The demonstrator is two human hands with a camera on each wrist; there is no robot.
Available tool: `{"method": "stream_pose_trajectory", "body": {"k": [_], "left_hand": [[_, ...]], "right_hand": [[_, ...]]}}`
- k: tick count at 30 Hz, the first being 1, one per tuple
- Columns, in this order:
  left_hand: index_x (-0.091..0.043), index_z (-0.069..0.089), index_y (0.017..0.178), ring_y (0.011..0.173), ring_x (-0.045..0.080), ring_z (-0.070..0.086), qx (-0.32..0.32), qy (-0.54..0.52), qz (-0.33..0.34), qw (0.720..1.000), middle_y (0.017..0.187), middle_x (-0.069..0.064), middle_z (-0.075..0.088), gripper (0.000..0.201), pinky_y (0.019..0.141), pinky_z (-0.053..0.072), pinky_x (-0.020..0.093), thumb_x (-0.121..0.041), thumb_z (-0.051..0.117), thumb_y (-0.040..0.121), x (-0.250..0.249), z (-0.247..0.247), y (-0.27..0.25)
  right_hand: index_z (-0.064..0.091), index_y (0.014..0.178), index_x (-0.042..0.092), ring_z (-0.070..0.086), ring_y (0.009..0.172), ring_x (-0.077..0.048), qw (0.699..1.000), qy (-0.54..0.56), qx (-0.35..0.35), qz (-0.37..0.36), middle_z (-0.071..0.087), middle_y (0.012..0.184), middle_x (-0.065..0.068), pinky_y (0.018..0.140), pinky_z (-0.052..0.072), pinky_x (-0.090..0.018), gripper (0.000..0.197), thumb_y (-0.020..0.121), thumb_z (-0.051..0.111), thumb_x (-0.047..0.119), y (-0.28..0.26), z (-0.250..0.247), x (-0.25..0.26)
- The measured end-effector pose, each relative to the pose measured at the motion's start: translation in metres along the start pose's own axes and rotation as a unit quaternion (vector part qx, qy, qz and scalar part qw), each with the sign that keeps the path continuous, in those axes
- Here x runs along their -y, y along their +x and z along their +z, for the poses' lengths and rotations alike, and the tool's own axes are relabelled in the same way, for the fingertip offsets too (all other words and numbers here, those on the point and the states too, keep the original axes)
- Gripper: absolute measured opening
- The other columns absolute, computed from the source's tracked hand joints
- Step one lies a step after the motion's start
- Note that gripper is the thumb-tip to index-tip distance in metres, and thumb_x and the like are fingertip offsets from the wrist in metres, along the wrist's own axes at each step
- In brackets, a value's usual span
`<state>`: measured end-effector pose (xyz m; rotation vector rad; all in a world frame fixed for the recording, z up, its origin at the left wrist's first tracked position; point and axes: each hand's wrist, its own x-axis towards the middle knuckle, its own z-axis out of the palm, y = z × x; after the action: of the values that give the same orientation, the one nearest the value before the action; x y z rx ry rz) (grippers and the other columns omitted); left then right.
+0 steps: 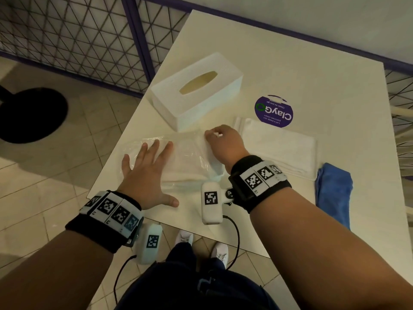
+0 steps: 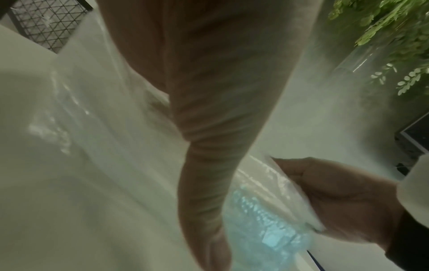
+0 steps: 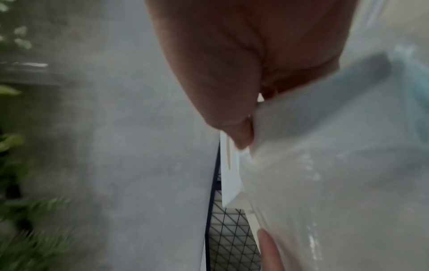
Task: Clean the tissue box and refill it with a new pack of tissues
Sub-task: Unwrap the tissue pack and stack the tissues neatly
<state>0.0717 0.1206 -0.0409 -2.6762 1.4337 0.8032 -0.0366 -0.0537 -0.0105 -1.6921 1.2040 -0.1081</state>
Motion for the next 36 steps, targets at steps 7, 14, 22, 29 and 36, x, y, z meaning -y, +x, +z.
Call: {"method": "stream_pose_trajectory", "body": {"k": [7, 14, 22, 29, 36], "left_hand": [[-0.045, -0.027, 0.140, 0.143, 0.016, -0.025, -0.021, -0.004, 0.007, 1.000, 0.155, -0.006, -0.028, 0.138, 0.111, -0.014, 0.053, -0.071, 0.075, 0.050, -0.004, 0.006, 0.001], [-0.042, -0.021, 0.144, 0.144, 0.018, -0.022, -0.025, 0.015, 0.002, 1.000, 0.156, -0.003, -0.026, 0.132, 0.112, -0.012, 0.054, -0.072, 0.071, 0.055, -0.005, 0.007, 0.003], [-0.044, -0.020, 0.143, 0.144, 0.020, -0.023, -0.039, 0.005, 0.025, 0.999, 0.156, -0.004, -0.025, 0.128, 0.111, -0.015, 0.054, -0.079, 0.064, 0.054, -0.014, 0.010, 0.005], [-0.041, -0.016, 0.146, 0.144, 0.021, -0.022, -0.024, -0.009, 0.051, 0.998, 0.157, -0.001, -0.024, 0.111, 0.113, -0.015, 0.054, -0.075, 0.057, 0.068, -0.027, 0.016, 0.010], [-0.039, -0.019, 0.145, 0.143, 0.024, -0.024, -0.014, 0.000, 0.047, 0.999, 0.156, 0.002, -0.027, 0.114, 0.111, -0.015, 0.056, -0.072, 0.060, 0.069, -0.028, 0.022, 0.015]], "right_hand": [[0.057, 0.107, 0.007, 0.061, 0.084, -0.024, 0.991, 0.021, 0.090, 0.096, 0.062, 0.103, -0.010, 0.066, 0.055, -0.032, 0.044, 0.083, 0.066, 0.044, -0.005, -0.014, -0.020], [0.057, 0.114, -0.001, 0.070, 0.088, -0.034, 0.992, -0.085, 0.064, 0.071, 0.069, 0.102, -0.017, 0.079, 0.059, -0.045, 0.041, 0.083, 0.069, 0.022, -0.014, -0.022, -0.016], [0.032, 0.140, 0.013, 0.071, 0.077, -0.025, 0.993, -0.068, 0.086, 0.041, 0.070, 0.087, -0.010, 0.077, 0.060, -0.040, 0.080, 0.072, 0.074, 0.014, -0.015, -0.008, -0.017], [0.019, 0.144, 0.011, 0.072, 0.078, -0.030, 0.982, -0.127, 0.114, 0.077, 0.066, 0.083, -0.010, 0.071, 0.061, -0.045, 0.083, 0.079, 0.070, 0.018, -0.017, -0.008, -0.022], [0.025, 0.137, 0.004, 0.069, 0.086, -0.029, 0.987, -0.064, 0.085, 0.117, 0.056, 0.082, -0.005, 0.074, 0.060, -0.045, 0.082, 0.075, 0.075, 0.020, -0.014, -0.011, -0.023]]}}
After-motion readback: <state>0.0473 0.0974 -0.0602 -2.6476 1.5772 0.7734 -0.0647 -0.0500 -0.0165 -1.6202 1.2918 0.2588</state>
